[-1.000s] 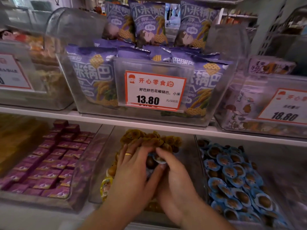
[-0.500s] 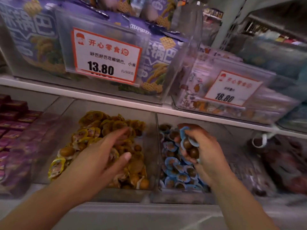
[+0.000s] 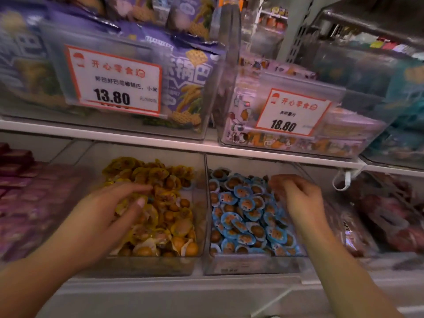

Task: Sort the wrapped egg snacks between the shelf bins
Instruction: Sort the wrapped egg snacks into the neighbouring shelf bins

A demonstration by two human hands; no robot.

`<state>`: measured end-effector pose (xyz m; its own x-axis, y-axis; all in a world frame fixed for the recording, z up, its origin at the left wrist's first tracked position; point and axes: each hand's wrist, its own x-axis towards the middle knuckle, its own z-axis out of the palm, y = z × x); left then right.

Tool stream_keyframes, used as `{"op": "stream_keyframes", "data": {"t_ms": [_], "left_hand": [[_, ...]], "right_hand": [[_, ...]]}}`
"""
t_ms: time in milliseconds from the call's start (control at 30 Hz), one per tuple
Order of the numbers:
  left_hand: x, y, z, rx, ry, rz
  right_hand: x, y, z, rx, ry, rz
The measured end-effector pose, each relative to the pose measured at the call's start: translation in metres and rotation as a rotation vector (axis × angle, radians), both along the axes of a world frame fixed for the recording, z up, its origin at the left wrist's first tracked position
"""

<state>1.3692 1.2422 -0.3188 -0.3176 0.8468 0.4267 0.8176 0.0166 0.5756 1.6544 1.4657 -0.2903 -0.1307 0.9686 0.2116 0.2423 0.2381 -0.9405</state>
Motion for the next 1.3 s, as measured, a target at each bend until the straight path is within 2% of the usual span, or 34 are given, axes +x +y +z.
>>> {"op": "stream_keyframes", "data": {"t_ms": [67, 133, 233, 333, 433, 533, 700, 800, 867, 1000, 1167, 1300], "left_hand": [[-0.009, -0.010, 0.012, 0.030, 0.055, 0.045], [-0.020, -0.023, 0.022, -0.021, 0.183, 0.072], [-0.038, -0.042, 0.019, -0.130, 0.415, 0.104], [-0.050, -0.057, 0.009, -0.229, 0.461, 0.154], [-0.057, -0.065, 0.003, -0.260, 0.425, 0.163], [-0.058, -0.067, 0.002, -0.238, 0.378, 0.143], [-0.056, -0.064, 0.010, -0.185, 0.422, 0.106], [-0.046, -0.055, 0.014, -0.285, 0.498, 0.023], [-0.041, -0.052, 0.016, -0.377, 0.543, 0.011], [-0.031, -0.061, 0.023, -0.390, 0.585, -0.007], [-0.008, -0.067, 0.010, -0.481, 0.448, -0.099], [-0.020, -0.059, -0.004, -0.619, 0.370, -0.160]], "right_hand": [[-0.019, -0.022, 0.005, 0.173, -0.044, 0.108], [-0.043, -0.052, 0.009, 0.314, -0.066, 0.271], [-0.089, -0.088, 0.013, 0.295, -0.180, 0.524], [-0.158, -0.092, 0.009, 0.225, -0.558, 0.658], [-0.217, -0.073, -0.011, 0.204, -0.945, 0.713], [-0.236, -0.059, -0.038, 0.119, -1.184, 0.755], [-0.228, -0.055, -0.045, 0.251, -1.171, 0.737], [-0.225, -0.058, -0.045, 0.304, -1.143, 0.686], [-0.223, -0.060, -0.045, 0.271, -1.087, 0.686], [-0.224, -0.065, -0.042, 0.183, -0.972, 0.769], [-0.221, -0.063, -0.036, 0.077, -0.877, 0.909], [-0.211, -0.064, -0.035, 0.052, -0.831, 0.791]]}}
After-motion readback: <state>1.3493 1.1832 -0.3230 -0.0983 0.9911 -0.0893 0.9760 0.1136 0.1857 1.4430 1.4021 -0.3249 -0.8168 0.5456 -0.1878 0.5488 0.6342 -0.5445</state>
